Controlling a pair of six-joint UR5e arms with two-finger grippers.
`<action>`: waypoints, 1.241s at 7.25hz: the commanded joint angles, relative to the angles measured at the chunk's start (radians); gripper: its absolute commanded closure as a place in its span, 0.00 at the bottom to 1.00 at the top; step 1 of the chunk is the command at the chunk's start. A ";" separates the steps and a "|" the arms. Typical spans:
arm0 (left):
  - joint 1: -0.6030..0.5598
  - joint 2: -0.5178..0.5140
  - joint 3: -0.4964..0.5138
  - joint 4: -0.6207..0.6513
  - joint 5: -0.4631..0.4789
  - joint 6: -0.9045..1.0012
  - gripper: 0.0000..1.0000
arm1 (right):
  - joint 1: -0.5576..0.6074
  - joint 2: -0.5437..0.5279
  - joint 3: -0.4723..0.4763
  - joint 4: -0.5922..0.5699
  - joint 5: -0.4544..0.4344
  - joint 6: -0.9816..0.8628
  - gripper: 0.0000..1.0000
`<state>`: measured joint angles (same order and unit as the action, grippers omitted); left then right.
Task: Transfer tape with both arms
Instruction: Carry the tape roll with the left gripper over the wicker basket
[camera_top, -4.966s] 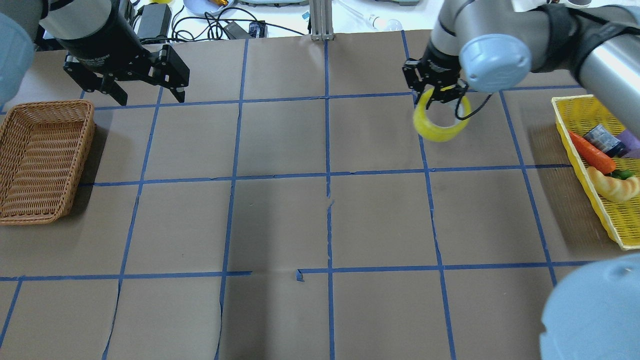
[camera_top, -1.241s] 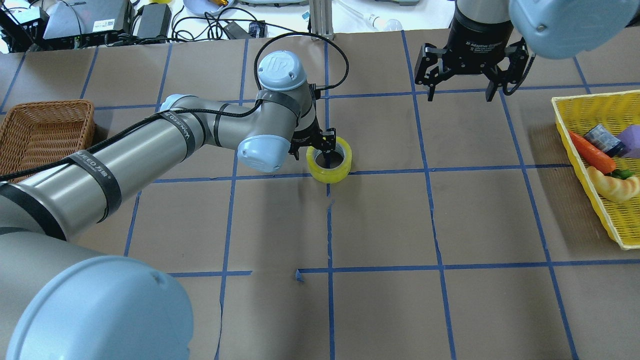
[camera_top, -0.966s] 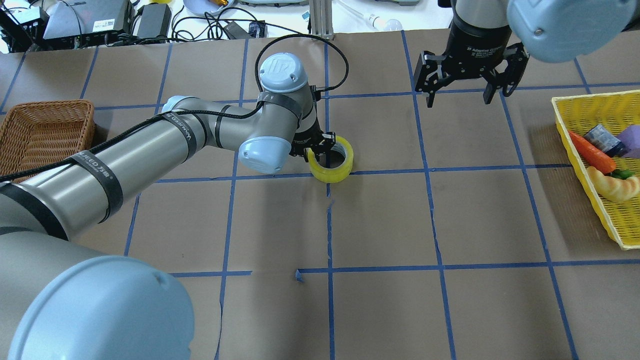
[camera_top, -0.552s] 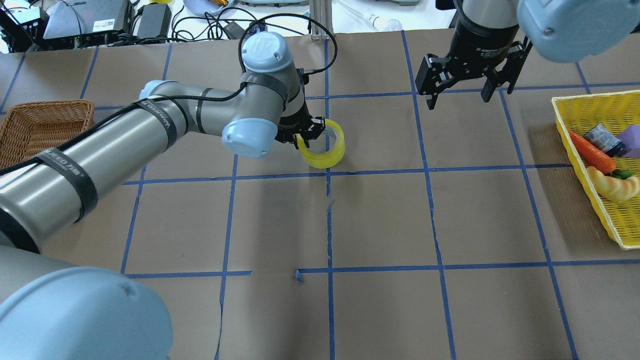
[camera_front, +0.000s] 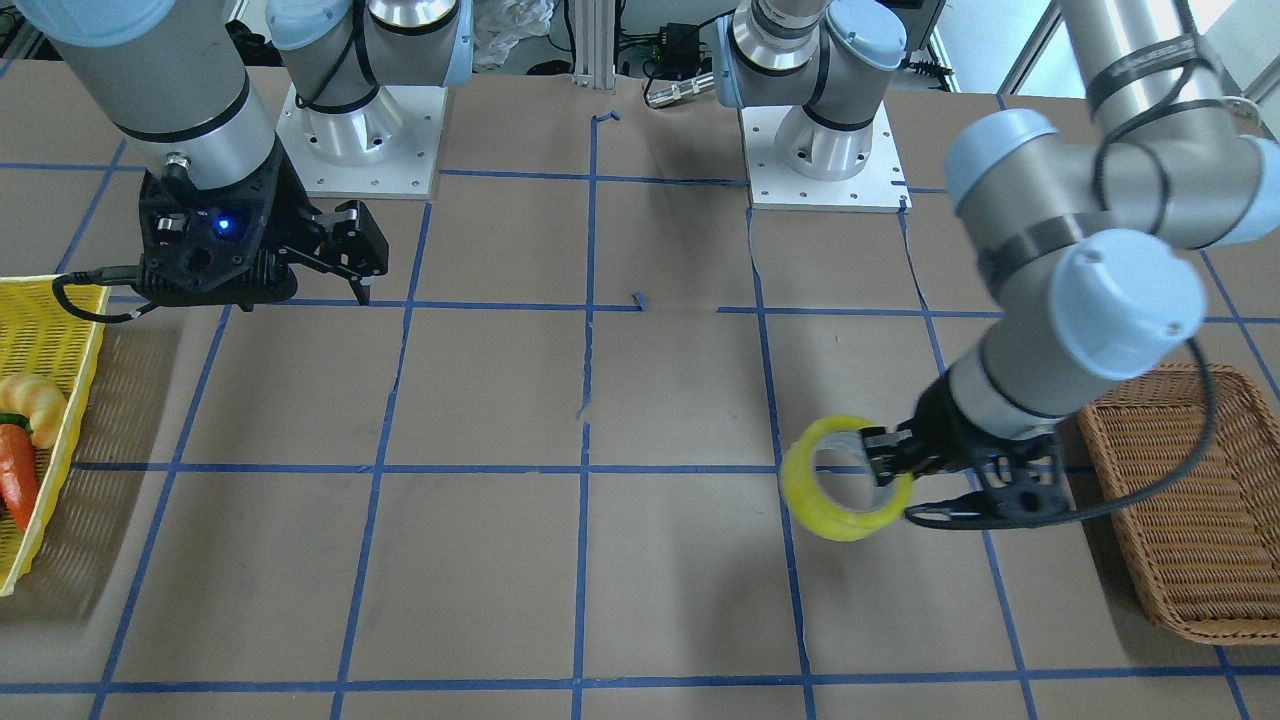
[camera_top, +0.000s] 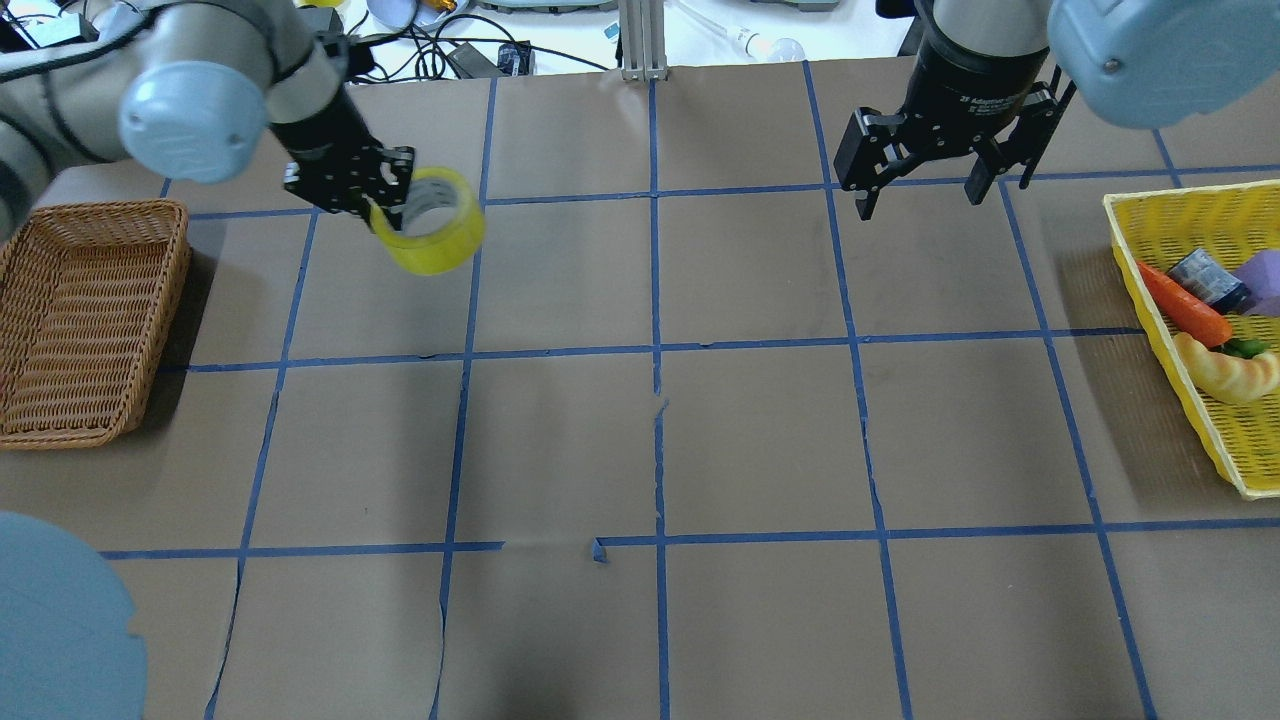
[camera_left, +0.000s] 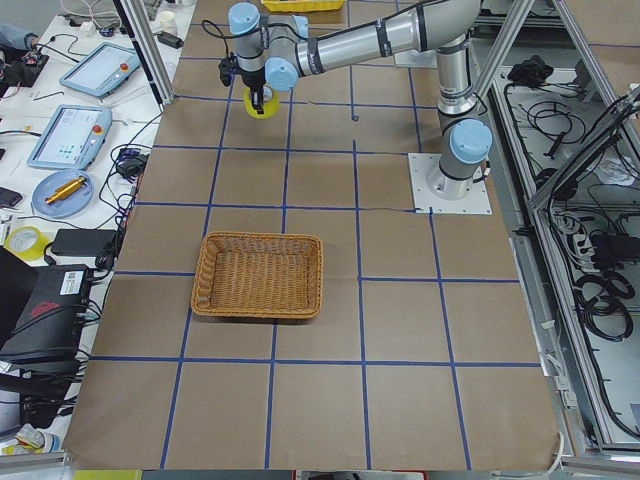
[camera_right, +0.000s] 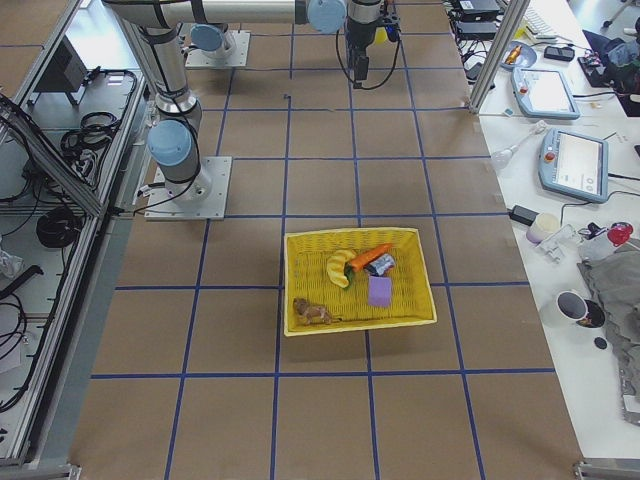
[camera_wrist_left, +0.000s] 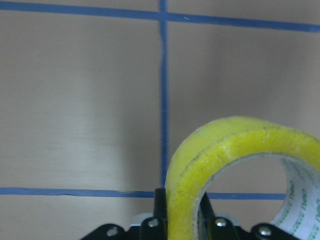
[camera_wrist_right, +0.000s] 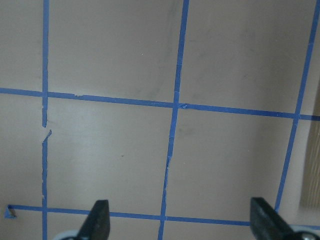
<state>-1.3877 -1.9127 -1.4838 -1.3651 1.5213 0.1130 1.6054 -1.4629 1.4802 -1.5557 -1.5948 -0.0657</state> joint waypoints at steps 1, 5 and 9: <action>0.288 0.027 0.005 -0.052 0.025 0.344 1.00 | 0.001 -0.002 0.024 0.000 -0.002 0.001 0.00; 0.625 -0.147 0.068 0.181 0.039 0.893 1.00 | -0.001 -0.066 0.112 -0.049 0.006 0.006 0.00; 0.625 -0.321 0.148 0.242 0.022 0.896 1.00 | -0.012 -0.065 0.110 -0.103 0.010 0.006 0.00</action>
<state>-0.7632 -2.2034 -1.3485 -1.1276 1.5471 1.0016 1.5955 -1.5277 1.5900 -1.6518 -1.5850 -0.0610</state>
